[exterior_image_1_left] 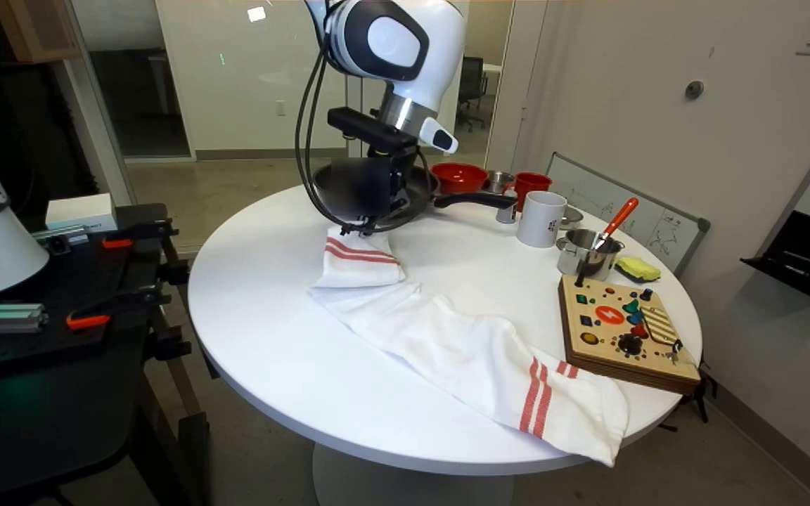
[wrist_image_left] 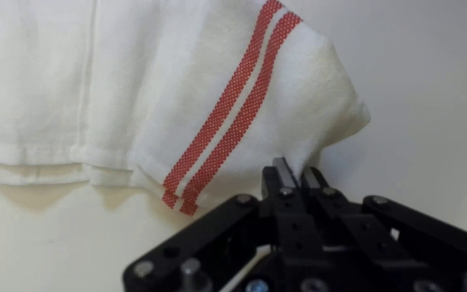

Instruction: Unfold the towel on the table

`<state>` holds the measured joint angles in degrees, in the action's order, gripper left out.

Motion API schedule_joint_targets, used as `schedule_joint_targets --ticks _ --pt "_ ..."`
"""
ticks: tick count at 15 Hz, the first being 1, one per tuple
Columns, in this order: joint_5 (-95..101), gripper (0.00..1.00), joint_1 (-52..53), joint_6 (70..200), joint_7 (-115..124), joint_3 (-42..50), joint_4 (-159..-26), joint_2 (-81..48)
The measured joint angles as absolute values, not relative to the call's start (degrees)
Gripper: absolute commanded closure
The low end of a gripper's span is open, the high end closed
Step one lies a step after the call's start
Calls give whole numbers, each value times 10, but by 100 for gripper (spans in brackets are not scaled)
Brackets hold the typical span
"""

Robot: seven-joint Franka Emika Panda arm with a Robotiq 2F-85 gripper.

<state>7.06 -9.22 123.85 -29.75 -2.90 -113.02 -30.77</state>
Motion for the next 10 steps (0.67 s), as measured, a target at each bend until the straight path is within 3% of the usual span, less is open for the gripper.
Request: schedule_joint_targets --ticks 10 --pt "-32 94 -88 1199 -224 -34 -1139 -295"
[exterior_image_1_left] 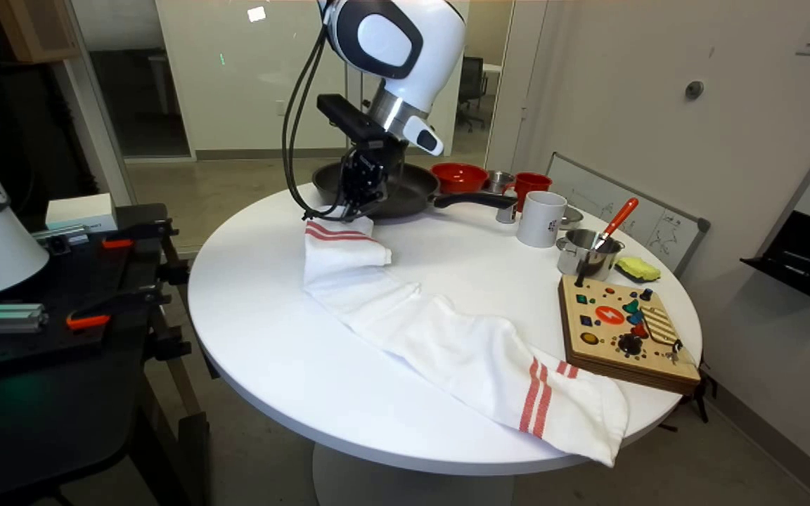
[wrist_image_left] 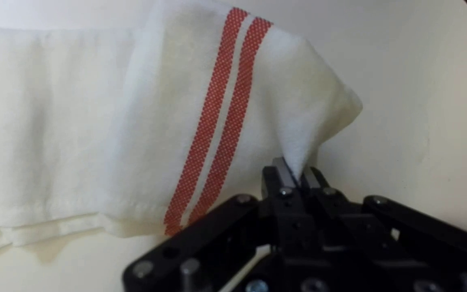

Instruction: Unfold the towel on the table

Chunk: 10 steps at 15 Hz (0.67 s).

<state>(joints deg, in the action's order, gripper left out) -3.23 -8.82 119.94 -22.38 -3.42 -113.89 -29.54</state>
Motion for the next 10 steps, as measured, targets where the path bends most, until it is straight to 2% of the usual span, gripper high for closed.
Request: schedule_joint_targets --ticks 10 --pt "-69 94 -80 1201 -232 -64 -1186 -280"
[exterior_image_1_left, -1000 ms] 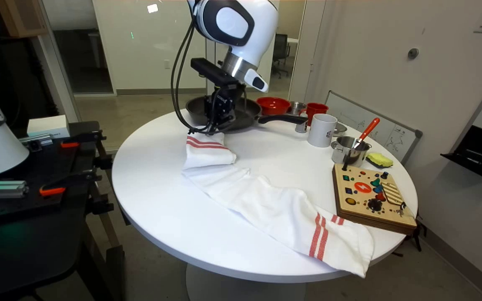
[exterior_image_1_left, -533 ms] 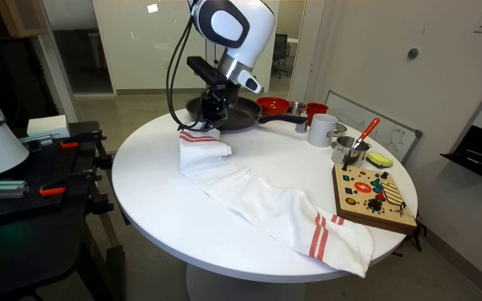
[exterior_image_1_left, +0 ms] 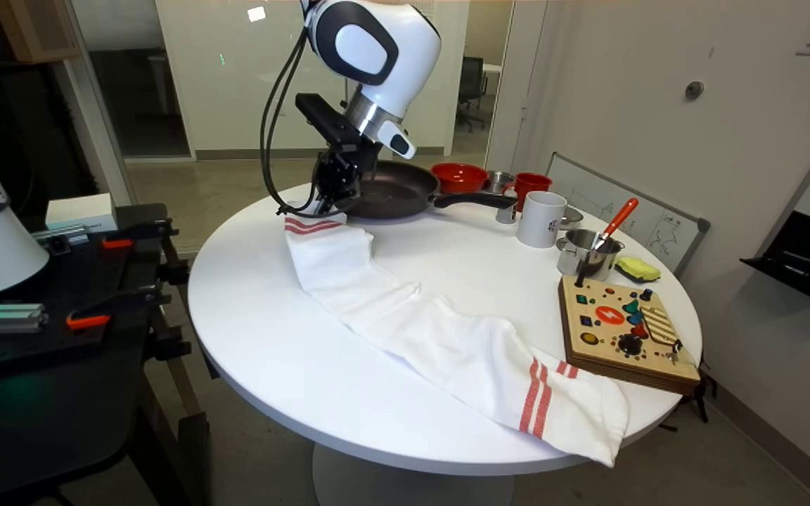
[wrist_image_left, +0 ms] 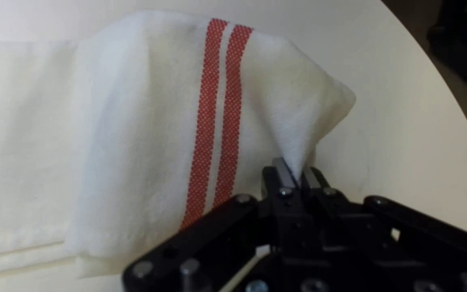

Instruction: Unfold the towel on the table

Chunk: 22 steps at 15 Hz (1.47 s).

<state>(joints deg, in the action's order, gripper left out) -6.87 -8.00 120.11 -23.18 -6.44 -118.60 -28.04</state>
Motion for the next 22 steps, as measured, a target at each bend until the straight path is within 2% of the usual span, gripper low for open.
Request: schedule_joint_targets --ticks 8,13,22 --pt "-79 95 -70 1207 -256 -84 -1218 -270" --pt "-83 97 -66 1253 -302 -100 -1246 -271" --pt "-83 95 -57 1289 -332 -112 -1273 -274"
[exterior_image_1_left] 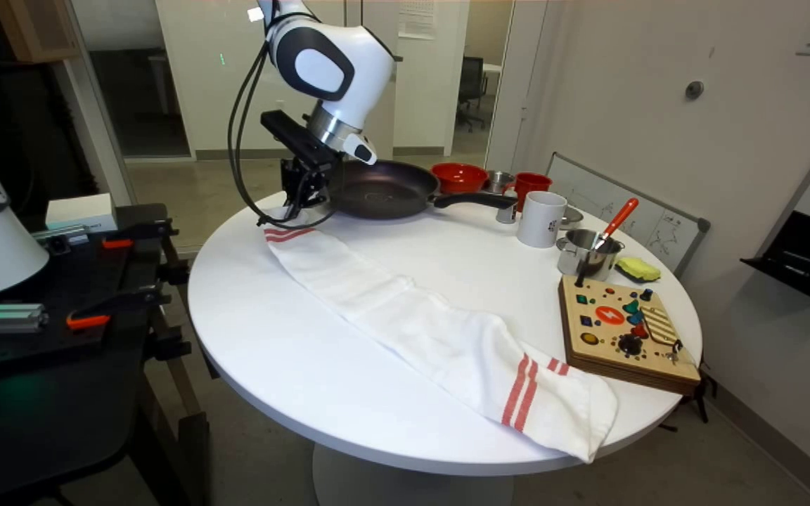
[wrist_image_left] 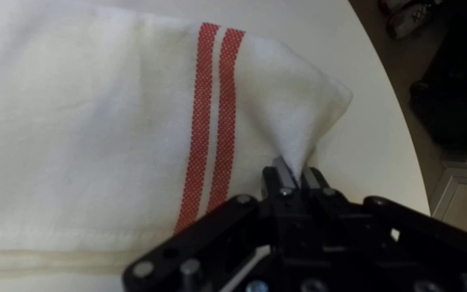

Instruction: Unfold the towel on the table

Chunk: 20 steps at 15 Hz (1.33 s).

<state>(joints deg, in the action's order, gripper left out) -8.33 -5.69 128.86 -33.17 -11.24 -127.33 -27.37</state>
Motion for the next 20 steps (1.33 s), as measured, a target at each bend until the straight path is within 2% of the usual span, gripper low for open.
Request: schedule_joint_targets --ticks 16,17,18,20 --pt "-99 96 -52 1303 -411 -156 -1311 -246" --pt "-99 70 -51 1304 -415 -156 -1314 -243" --pt "-99 68 -50 1304 -418 -156 -1318 -241" --pt "-99 55 -47 1305 -421 -156 -1323 -238"
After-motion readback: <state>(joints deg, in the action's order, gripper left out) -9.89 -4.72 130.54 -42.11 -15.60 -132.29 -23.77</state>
